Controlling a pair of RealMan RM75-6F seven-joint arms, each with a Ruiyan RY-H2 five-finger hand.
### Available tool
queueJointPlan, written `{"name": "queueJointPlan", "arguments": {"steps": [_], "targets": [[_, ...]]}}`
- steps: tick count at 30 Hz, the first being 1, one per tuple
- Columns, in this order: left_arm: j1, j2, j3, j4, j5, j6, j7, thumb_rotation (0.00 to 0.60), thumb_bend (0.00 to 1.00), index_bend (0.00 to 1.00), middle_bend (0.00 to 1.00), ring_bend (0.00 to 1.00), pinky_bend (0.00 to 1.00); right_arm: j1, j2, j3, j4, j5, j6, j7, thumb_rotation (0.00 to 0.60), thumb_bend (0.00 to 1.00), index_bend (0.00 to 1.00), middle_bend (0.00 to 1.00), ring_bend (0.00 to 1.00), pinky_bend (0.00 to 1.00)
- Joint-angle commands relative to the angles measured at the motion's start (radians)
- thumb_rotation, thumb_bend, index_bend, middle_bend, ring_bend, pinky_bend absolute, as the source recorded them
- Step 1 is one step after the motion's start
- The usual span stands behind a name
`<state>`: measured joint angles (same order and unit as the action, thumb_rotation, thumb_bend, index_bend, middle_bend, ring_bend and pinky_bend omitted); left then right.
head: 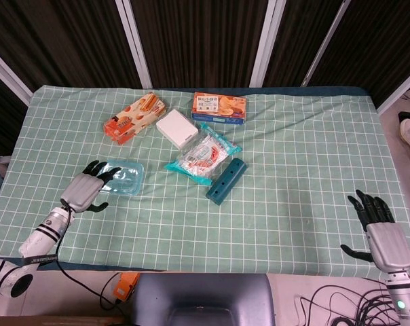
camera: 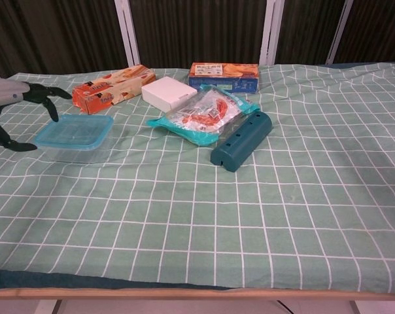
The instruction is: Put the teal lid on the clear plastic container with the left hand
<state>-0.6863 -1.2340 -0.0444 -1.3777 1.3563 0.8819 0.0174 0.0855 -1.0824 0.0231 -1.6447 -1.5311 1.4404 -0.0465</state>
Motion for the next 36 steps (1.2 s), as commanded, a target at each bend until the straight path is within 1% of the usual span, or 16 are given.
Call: {"name": "queueJointPlan", "arguments": {"steps": [1, 12, 36], "targets": [[0.009, -0.002, 0.009, 0.010, -0.008, -0.010, 0.001, 0.600, 0.24, 0.00, 0.29, 0.00, 0.00, 0.001, 0.000, 0.000, 0.000, 0.001, -0.002, -0.001, 0.600, 0.16, 0.00, 0.00, 0.00, 0.00], [0.015, -0.036, 0.017, 0.067, 0.000, -0.031, -0.025, 0.600, 0.24, 0.00, 0.29, 0.00, 0.00, 0.002, -0.003, 0.000, -0.001, 0.003, -0.006, -0.010, 0.600, 0.16, 0.00, 0.00, 0.00, 0.00], [0.015, -0.077, 0.011, 0.122, 0.015, -0.041, -0.058, 0.600, 0.24, 0.00, 0.29, 0.00, 0.00, 0.003, -0.003, 0.001, -0.003, 0.005, -0.009, -0.013, 0.600, 0.16, 0.00, 0.00, 0.00, 0.00]]}}
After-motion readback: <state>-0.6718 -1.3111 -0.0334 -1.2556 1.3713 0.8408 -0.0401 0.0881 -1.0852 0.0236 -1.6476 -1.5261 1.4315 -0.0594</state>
